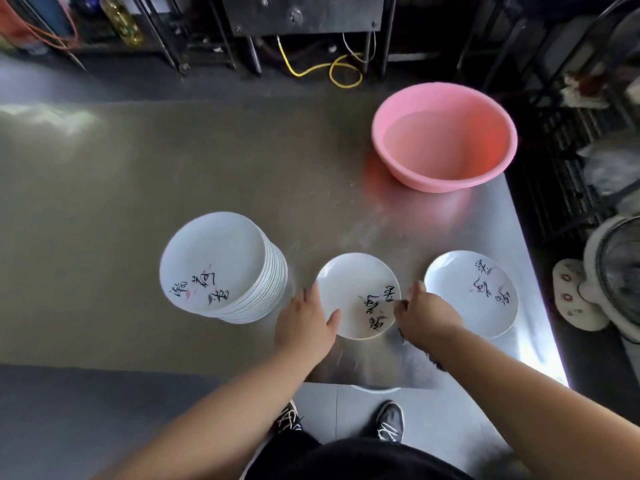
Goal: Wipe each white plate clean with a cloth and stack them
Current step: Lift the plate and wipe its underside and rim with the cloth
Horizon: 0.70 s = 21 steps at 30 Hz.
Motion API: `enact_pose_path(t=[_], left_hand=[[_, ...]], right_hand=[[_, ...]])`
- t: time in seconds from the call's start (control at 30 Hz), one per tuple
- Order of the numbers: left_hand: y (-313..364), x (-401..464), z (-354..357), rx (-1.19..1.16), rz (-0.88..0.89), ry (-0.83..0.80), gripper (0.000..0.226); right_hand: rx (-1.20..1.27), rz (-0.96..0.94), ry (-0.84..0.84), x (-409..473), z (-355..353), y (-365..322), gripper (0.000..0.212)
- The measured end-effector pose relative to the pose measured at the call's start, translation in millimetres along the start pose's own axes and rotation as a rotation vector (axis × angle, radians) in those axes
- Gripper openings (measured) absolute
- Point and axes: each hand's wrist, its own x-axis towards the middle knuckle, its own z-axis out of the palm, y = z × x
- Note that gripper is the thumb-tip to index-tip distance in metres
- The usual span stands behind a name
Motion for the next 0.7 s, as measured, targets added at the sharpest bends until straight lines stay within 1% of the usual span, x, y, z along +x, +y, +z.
enact_pose_path(t=[0.07, 0.13, 0.2, 0.27, 0.33, 0.37, 0.4, 0.43, 0.5, 0.57, 0.63, 0.67, 0.7], left_hand=[[7, 13, -11, 0.034, -0.130, -0.168, 0.065], [11, 26, -20, 0.034, -0.198, -0.305, 0.063], [14, 36, -26, -0.033, -0.248, -0.374, 0.064], [15, 44, -31, -0.146, -0.294, -0.424, 0.065], [15, 49, -36, -0.234, -0.318, -0.441, 0.072], [15, 50, -38, -0.264, -0.328, -0.431, 0.079], [16, 49, -41, -0.307, -0.349, -0.411, 0.087], [19, 48, -43, -0.370, -0.375, -0.379, 0.095], [27, 46, -47, -0.580, -0.426, -0.305, 0.102], [38, 45, -60, -0.871, -0.485, -0.226, 0.099], [47, 46, -81, -1.178, -0.526, -0.163, 0.094], [50, 44, -93, -1.287, -0.517, -0.155, 0.086], [52, 41, -105, -1.362, -0.480, -0.149, 0.067]], right_hand=[[-0.049, 0.024, -0.081, 16, -11, -6, 0.027], [-0.071, -0.001, -0.162, 27, -17, -14, 0.028], [-0.198, -0.084, -0.257, 32, -21, -23, 0.028], [-0.356, -0.166, -0.292, 33, -19, -31, 0.035], [-0.338, -0.123, -0.290, 34, -21, -32, 0.039], [-0.259, -0.091, -0.268, 32, -21, -31, 0.038], [-0.126, -0.063, -0.229, 31, -24, -30, 0.036], [0.037, -0.036, -0.161, 27, -26, -27, 0.035], [0.324, -0.001, 0.007, 15, -33, -23, 0.043], [0.559, -0.052, 0.128, 0, -46, -23, 0.048], [0.776, -0.127, 0.181, -16, -61, -22, 0.049], [0.845, -0.157, 0.200, -23, -67, -21, 0.047], [0.873, -0.186, 0.217, -29, -75, -21, 0.043]])
